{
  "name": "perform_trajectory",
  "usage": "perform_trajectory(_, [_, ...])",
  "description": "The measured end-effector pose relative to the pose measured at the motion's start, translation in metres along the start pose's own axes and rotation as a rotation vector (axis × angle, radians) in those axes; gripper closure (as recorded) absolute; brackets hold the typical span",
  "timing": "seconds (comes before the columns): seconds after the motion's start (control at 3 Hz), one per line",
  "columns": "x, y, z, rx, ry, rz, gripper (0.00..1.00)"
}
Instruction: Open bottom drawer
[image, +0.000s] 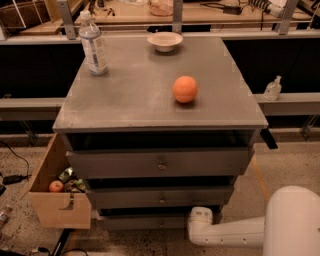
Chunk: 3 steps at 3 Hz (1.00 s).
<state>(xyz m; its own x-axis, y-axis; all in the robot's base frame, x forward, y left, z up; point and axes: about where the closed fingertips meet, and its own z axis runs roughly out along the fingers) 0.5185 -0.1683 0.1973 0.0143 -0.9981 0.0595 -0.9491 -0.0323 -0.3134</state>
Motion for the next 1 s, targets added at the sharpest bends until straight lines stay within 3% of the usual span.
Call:
perform_trajectory(0.33, [0.0,0.0,-0.0001,0.0,0.0,0.0,1.0])
perform_trajectory(0.67, [0.0,0.0,-0.0001,0.0,0.0,0.0,1.0])
perform_trajectory(1.0, [0.0,-0.0001,-0.0005,0.0,0.0,0.0,0.83])
